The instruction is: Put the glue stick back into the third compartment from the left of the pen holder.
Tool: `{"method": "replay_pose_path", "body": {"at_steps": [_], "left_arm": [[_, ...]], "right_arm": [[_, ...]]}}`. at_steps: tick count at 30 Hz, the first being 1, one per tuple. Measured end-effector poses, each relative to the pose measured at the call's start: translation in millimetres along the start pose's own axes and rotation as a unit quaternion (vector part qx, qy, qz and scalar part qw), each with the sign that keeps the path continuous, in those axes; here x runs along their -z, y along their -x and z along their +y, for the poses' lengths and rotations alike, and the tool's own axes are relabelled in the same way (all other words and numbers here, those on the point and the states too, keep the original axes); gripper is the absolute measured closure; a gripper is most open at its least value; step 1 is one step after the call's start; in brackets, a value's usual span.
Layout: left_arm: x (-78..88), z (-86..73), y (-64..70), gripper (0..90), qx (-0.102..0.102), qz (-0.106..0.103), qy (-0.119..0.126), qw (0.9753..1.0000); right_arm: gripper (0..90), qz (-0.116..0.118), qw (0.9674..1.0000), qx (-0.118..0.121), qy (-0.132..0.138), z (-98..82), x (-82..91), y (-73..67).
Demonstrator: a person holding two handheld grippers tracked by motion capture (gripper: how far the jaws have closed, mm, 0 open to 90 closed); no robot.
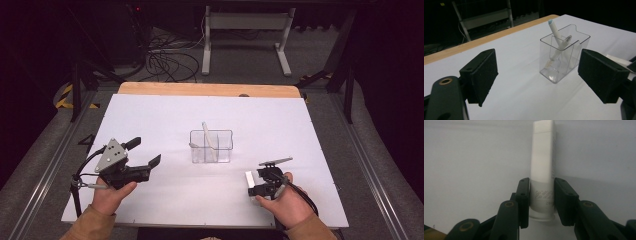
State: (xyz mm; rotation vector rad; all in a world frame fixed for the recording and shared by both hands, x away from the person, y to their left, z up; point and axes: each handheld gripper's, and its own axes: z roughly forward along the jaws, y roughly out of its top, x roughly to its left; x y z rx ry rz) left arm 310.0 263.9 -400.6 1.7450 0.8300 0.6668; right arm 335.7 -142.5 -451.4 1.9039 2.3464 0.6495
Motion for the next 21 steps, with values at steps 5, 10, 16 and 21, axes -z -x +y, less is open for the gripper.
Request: {"method": "replay_pose_path", "body": {"at_steps": [5,10,16,21], "left_arm": [[0.2,0.1,0.2,16.9,0.001,0.001,0.001,1.0000],[0.3,0.2,0.0,16.9,0.002,0.002,0.003,1.0000],[1.0,0.4,-0.1,17.0,0.002,0.003,0.003,1.0000],[1.4,0.7,-0.2,17.0,0.001,0.004,0.003,1.0000]], "right_arm": [[67.7,0.000,1.0000,-0.004,0.003,-0.5,0.2,0.0],[67.8,0.001,1.0000,0.001,0.007,0.3,3.5,0.3],[67.9,0.002,0.9987,0.048,0.018,3.1,13.7,-0.9],[67.8,-0.001,0.9964,0.083,0.016,8.2,23.3,-0.6]]}}
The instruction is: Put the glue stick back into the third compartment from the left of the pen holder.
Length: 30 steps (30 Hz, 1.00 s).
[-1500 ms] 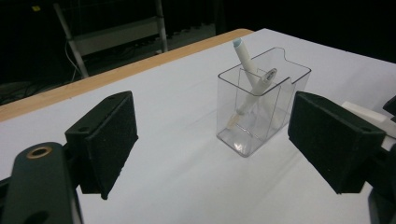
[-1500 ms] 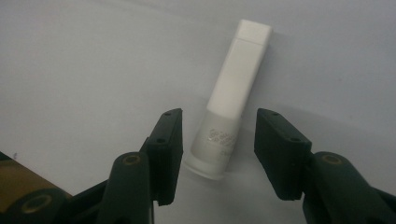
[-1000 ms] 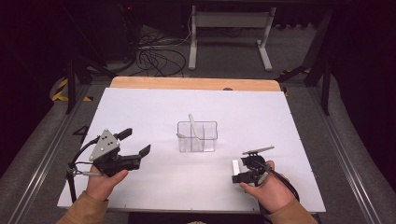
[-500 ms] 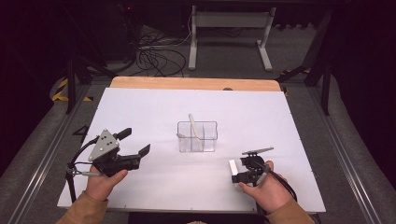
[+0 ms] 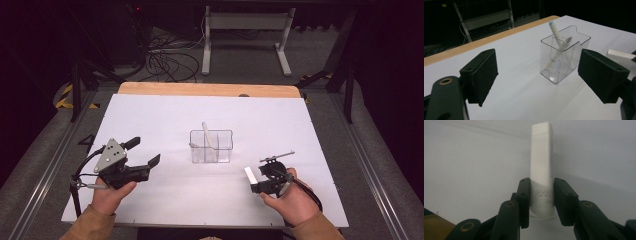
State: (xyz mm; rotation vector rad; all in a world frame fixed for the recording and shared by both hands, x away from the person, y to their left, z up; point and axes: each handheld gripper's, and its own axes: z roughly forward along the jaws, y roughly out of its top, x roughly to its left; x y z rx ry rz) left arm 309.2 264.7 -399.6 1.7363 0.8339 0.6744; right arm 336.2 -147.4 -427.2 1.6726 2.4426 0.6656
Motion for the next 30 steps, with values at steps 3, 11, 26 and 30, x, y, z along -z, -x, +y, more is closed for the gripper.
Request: {"method": "replay_pose_path", "body": {"at_steps": [3,11,26,30], "left_arm": [[0.0,0.0,0.0,17.0,0.000,0.000,0.000,1.0000],[0.3,0.0,-0.4,17.0,-0.001,0.001,0.001,1.0000],[0.6,0.1,-0.5,17.0,-0.003,0.000,0.001,1.0000],[0.5,0.1,-0.7,17.0,-0.004,0.000,0.001,1.0000]], "right_arm": [[67.9,0.009,0.9993,0.036,-0.002,3.5,5.3,0.1],[67.8,0.017,0.9963,0.084,0.005,11.6,18.1,-0.2],[67.9,0.029,0.9874,0.155,0.009,22.4,33.9,-5.0],[67.8,0.027,0.9866,0.161,0.005,25.3,37.5,-5.9]]}}
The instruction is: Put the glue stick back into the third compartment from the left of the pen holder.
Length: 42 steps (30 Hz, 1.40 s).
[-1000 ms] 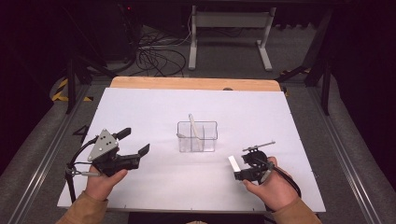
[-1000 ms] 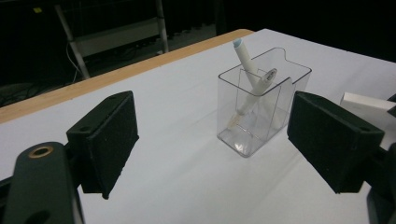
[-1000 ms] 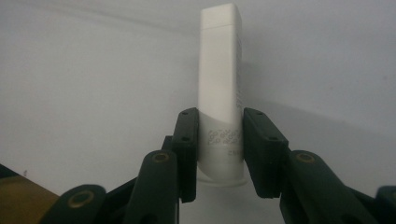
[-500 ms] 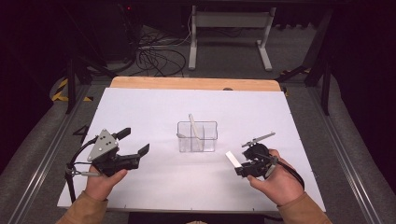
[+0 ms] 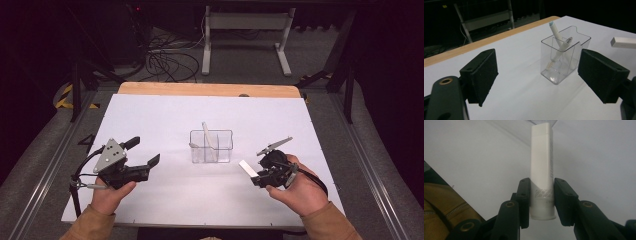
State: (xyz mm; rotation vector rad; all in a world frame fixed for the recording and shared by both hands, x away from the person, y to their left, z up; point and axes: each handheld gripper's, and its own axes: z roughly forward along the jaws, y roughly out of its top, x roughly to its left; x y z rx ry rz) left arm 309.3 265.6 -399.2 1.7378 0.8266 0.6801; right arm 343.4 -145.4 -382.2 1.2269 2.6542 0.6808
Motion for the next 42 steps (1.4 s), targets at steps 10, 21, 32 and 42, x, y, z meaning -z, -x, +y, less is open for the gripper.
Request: {"method": "replay_pose_path", "body": {"at_steps": [10,21,32,42], "left_arm": [[0.4,0.2,0.6,17.0,0.002,0.000,0.002,1.0000],[0.5,0.3,0.0,17.0,0.002,0.000,0.002,1.0000],[1.3,0.7,-0.9,17.0,0.001,0.000,0.003,1.0000],[1.5,0.8,-1.0,17.1,0.001,0.000,0.003,1.0000]], "right_arm": [[67.8,0.009,0.9998,-0.019,0.003,10.6,10.5,1.7],[67.8,0.020,0.9995,-0.024,0.004,30.9,24.6,7.4],[67.8,0.021,0.9996,-0.019,0.001,53.0,29.3,7.0],[67.8,0.017,0.9997,-0.015,-0.010,71.9,28.2,6.8]]}}
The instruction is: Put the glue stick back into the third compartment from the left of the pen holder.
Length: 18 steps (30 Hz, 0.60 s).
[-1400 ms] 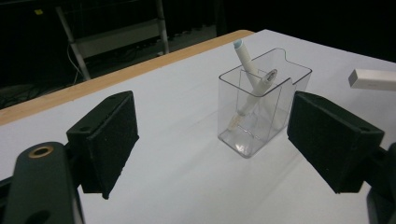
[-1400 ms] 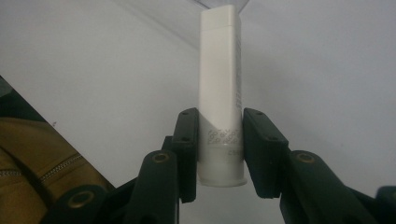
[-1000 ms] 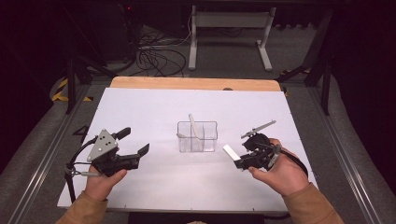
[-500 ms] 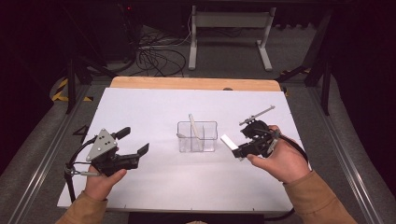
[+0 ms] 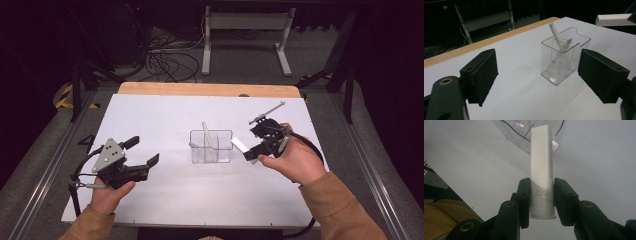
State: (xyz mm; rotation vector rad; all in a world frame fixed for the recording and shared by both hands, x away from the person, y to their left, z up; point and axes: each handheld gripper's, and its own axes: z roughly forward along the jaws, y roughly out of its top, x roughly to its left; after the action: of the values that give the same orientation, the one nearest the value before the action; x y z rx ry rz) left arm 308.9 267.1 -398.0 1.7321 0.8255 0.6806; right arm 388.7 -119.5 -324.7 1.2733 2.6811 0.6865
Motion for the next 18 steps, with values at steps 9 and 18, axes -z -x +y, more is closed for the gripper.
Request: {"method": "replay_pose_path", "body": {"at_steps": [9,18], "left_arm": [[0.2,0.2,0.3,17.1,0.000,-0.001,0.000,1.0000],[0.2,0.0,0.0,17.1,-0.001,-0.001,0.001,1.0000]], "right_arm": [[67.8,-0.003,1.0000,-0.003,-0.007,17.2,-2.9,-0.8],[67.7,-0.006,0.9996,-0.008,-0.025,34.9,-14.3,-0.4]]}}
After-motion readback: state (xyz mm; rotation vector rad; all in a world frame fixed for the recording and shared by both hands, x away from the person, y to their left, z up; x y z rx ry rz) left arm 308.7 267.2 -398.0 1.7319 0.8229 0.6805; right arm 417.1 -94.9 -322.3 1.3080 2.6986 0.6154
